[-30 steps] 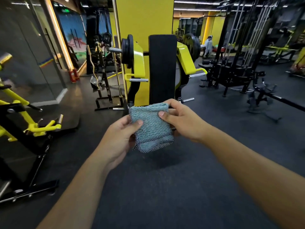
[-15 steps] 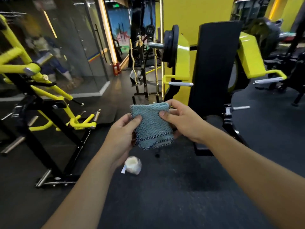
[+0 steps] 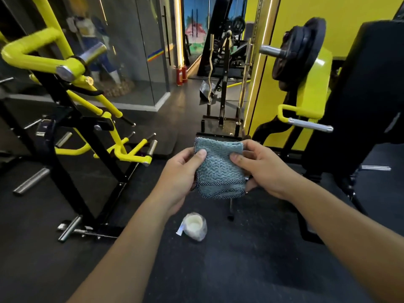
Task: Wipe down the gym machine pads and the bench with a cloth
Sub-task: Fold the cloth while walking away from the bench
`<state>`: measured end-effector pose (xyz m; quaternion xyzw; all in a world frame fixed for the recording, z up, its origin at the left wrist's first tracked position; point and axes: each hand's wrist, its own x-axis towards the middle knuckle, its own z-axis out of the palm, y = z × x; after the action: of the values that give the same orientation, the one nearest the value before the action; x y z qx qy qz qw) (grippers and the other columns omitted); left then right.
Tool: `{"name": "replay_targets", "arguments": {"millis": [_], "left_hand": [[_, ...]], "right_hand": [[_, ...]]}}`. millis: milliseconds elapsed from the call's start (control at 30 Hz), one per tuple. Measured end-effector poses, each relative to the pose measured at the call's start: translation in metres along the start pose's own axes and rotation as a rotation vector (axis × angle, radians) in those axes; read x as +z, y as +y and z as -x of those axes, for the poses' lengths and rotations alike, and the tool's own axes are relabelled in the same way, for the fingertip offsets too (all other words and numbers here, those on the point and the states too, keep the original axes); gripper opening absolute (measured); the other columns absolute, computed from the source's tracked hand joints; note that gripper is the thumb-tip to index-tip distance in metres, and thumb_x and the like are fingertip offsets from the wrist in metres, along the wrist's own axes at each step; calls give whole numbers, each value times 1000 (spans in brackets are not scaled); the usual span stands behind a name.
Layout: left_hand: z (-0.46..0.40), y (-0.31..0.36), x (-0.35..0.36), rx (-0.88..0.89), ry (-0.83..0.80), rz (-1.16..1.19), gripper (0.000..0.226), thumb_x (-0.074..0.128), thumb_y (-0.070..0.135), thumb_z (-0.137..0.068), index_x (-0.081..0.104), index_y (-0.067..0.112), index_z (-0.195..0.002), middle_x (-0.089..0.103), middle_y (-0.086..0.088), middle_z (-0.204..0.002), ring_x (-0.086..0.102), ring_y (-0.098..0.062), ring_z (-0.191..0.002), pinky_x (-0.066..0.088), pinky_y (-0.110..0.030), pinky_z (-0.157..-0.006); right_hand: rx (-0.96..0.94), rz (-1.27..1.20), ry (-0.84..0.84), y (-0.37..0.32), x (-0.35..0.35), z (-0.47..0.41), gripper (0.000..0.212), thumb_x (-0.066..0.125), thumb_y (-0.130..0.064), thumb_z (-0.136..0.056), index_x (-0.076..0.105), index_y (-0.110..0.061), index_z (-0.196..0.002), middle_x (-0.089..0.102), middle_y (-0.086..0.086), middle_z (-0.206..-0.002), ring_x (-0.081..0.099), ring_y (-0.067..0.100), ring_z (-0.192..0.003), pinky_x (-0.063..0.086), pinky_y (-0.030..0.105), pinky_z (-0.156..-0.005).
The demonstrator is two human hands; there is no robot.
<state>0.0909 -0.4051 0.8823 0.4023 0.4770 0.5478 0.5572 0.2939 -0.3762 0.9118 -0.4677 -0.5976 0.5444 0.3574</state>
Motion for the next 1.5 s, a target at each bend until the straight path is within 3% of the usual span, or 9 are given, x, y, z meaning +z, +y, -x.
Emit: {"name": "replay_targets", "arguments": {"millis": [133,267,367,500,667,833,1000,1167,1500], "left_hand": [[-58,4,-41,-37,-23,-10,14,63,30,-103,75,25,-104,77,-7,-114,73,-30,-109,58,-53,-94],[-98,1,-56,-103,-8,-10,16,62,32,-103,76,25,-99,78,-6,-111,75,-26,-102,59,-43,-81],[-128,-2,-59,-127,10,-27,18,61,32,-103,76,22,-103,78,-6,-111,75,-29,-104,58,-51,-92],[-169,-15,-57,-145,32,-45,20,59,30,-105,74,18,-110,78,-6,-110,75,-27,-105,59,-49,-95],[-220,-41,-48,-172,92,-88,23,56,31,-106,70,15,-116,78,-6,-112,75,-22,-101,58,-28,-71],[-286,-67,-39,-193,154,-110,22,56,30,-106,70,17,-118,78,-4,-113,75,-22,-106,57,-36,-85],[-349,-107,-35,-223,208,-127,19,58,32,-105,73,21,-109,77,-8,-115,70,-32,-115,56,-49,-100],[-391,-156,-56,-300,204,-125,19,56,39,-104,73,30,-102,77,-5,-115,71,-33,-113,54,-56,-96],[-446,-287,-137,-393,181,-96,22,54,35,-107,70,24,-117,77,-4,-117,73,-27,-110,56,-58,-98]], "right_hand": [[21,-23,15,0,23,-62,16,63,-19,-102,62,-16,-117,76,-1,-103,76,23,-82,59,36,-47],[61,-83,26,12,32,-103,16,62,-18,-102,61,-15,-118,76,-2,-103,76,26,-84,63,49,-55],[68,-100,34,23,26,-135,15,62,-20,-102,62,-18,-117,76,1,-104,75,27,-81,62,58,-63],[91,-108,21,45,12,-177,17,63,-21,-102,61,-17,-119,74,4,-98,70,24,-74,61,44,-55],[140,-118,-41,74,-15,-236,27,72,-22,-97,61,-19,-121,66,8,-98,58,19,-73,58,39,-58],[189,-144,-117,104,-40,-299,34,75,-6,-92,59,-15,-121,63,11,-102,59,13,-68,54,25,-52],[217,-84,-111,138,-57,-359,29,68,-2,-96,57,-14,-119,65,9,-100,66,12,-66,58,32,-51],[241,-27,-119,185,-50,-404,28,67,-1,-97,56,-16,-118,65,6,-97,68,16,-69,62,47,-54],[351,-41,-67,313,7,-459,28,65,0,-98,54,-14,-119,66,2,-91,74,17,-71,60,39,-50]]}}
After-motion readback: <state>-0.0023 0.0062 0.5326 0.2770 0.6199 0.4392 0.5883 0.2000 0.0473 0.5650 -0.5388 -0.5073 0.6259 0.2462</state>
